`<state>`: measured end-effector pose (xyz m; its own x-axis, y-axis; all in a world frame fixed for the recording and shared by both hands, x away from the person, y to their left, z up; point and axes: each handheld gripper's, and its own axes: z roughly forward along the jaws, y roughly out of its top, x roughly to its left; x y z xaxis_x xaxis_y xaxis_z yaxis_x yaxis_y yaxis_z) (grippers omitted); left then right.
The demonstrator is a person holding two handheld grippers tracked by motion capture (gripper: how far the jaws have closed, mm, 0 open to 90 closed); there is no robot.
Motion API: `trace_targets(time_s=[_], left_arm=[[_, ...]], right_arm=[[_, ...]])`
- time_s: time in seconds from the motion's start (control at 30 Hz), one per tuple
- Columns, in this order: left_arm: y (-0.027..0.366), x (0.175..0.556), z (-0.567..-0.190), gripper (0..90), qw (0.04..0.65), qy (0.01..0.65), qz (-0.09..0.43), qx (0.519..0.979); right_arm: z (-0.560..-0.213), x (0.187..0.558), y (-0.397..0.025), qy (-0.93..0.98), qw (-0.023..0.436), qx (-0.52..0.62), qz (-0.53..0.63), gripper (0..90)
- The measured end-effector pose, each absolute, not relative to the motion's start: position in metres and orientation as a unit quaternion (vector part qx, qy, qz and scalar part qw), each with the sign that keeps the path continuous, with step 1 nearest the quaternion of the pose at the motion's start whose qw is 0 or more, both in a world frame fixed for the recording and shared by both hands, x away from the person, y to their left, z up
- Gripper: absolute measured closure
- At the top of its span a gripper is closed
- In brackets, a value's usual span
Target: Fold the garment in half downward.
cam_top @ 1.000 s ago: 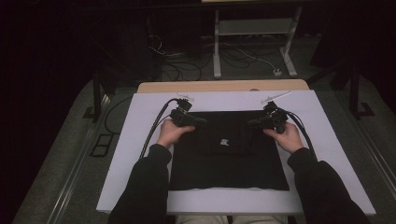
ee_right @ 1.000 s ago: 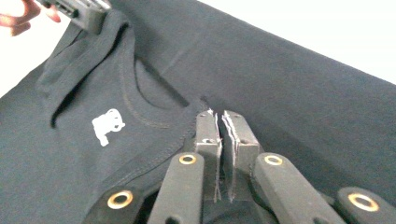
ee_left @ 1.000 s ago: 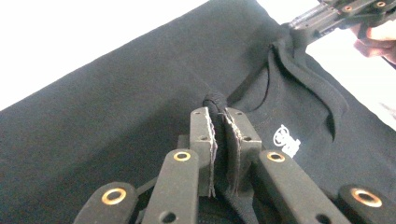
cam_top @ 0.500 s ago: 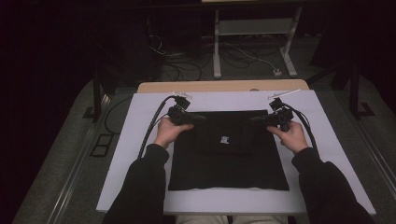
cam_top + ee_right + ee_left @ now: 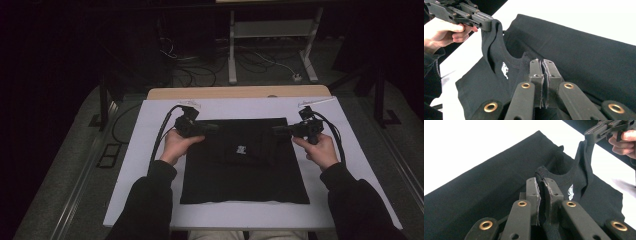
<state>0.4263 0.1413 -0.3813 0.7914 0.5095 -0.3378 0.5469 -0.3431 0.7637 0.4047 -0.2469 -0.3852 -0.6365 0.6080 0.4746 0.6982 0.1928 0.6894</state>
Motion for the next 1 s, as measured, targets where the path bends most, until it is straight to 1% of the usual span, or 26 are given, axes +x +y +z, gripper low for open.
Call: trace_targets(time_s=[0.3, 0.7, 1.0], left_arm=[[0.141, 0.414, -0.381, 81.6, 0.476, 0.299, -0.019, 0.827], [0.145, 0.396, -0.386, 81.7, 0.486, 0.29, -0.018, 0.824], [0.144, 0.384, -0.391, 81.7, 0.479, 0.285, -0.018, 0.83]], right_arm=[[-0.386, 0.392, -0.254, -0.766, 0.053, -0.423, -0.481, 85.4], [-0.389, 0.376, -0.259, -0.76, 0.064, -0.426, -0.486, 85.4], [-0.391, 0.363, -0.256, -0.76, 0.07, -0.425, -0.486, 85.4]])
